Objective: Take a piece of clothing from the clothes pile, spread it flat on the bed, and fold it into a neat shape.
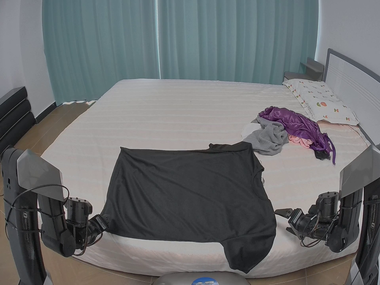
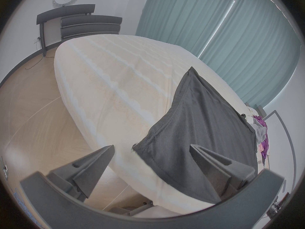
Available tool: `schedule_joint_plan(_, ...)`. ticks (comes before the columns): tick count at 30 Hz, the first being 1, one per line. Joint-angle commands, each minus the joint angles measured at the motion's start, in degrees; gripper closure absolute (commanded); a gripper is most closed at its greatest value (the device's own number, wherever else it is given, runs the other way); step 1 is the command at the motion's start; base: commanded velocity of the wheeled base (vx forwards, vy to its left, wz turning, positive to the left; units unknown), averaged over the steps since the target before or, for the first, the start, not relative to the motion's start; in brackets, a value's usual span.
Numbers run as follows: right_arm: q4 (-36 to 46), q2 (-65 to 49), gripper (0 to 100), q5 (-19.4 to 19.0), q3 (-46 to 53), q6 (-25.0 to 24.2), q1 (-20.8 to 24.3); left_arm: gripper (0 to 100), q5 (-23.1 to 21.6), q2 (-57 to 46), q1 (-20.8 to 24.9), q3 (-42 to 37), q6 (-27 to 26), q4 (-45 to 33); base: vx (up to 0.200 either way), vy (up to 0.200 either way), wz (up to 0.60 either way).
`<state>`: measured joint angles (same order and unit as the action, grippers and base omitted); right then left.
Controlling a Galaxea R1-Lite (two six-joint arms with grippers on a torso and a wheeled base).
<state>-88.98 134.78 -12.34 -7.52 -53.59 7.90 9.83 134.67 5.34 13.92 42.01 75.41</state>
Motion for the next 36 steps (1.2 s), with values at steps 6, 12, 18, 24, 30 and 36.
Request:
schedule_joint_plan(6,-0.8,0.7,0,0.0,-0.3,0.0,0.0,100,2.0,3.1,-0.9,2.1,-0.1,0.1,0.000,0.000,0.00)
schedule_joint_plan(12,-0.8,0.8,0,0.0,-0.3,0.1,0.0,100,2.8,2.7,-2.6,1.2,-0.1,0.1,0.000,0.000,0.00)
schedule_joint_plan(18,-0.8,0.8,0,0.0,-0.2,0.1,0.0,100,2.8,0.9,-2.6,-1.0,-0.5,0.1,0.000,0.000,0.00)
schedule_joint_plan(24,-0.8,0.8,0,0.1,-0.1,0.2,0.0,100,2.8,0.2,-2.3,-1.9,-0.8,0.2,0.000,0.000,0.00)
schedule_joint_plan(30,-0.8,0.8,0,0.3,0.1,1.9,1.2,100,2.8,0.3,-2.6,-1.6,-0.8,0.2,0.000,0.000,0.00)
schedule_joint_plan(36,-0.8,2.7,0,1.8,-1.0,4.2,3.8,100,2.7,0.6,-2.5,-1.5,-0.7,0.2,0.000,0.000,0.00)
